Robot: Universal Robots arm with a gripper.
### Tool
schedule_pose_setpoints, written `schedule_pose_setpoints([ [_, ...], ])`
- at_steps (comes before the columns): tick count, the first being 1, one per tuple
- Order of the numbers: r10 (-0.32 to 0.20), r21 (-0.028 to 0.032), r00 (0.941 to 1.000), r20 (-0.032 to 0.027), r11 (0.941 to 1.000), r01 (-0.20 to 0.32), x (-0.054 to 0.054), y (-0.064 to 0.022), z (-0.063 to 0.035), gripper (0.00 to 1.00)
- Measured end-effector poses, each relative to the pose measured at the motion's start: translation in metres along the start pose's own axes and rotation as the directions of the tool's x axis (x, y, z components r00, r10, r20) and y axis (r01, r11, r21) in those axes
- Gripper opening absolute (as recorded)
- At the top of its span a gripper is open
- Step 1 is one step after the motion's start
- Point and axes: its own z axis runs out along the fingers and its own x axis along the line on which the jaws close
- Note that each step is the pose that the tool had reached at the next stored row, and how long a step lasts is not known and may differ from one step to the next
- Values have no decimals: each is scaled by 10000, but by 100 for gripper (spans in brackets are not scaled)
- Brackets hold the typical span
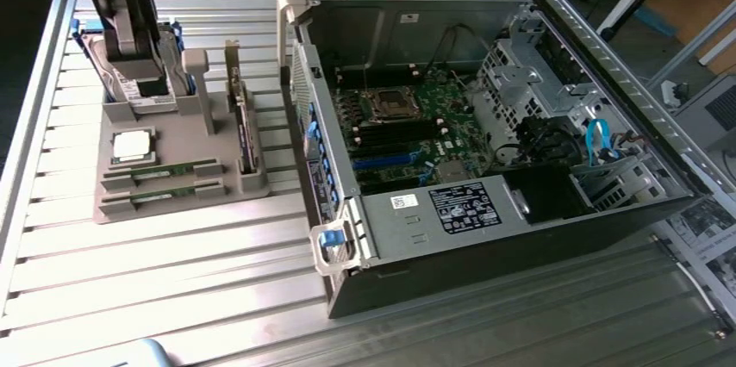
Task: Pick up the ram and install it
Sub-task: 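Pick up the ram and move it above insertion slot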
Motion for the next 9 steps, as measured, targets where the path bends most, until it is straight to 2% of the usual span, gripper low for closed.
schedule_pose_setpoints([
  [2,0,0,10000,0,10000,0,1,0,0,31],
  [3,1,-1,10000,-1,10000,-1,1,0,-1,31],
  [4,1,-2,10000,-1,10000,-1,1,0,-1,38],
  [9,0,-2,10000,-3,10000,0,-1,18,21,38],
])
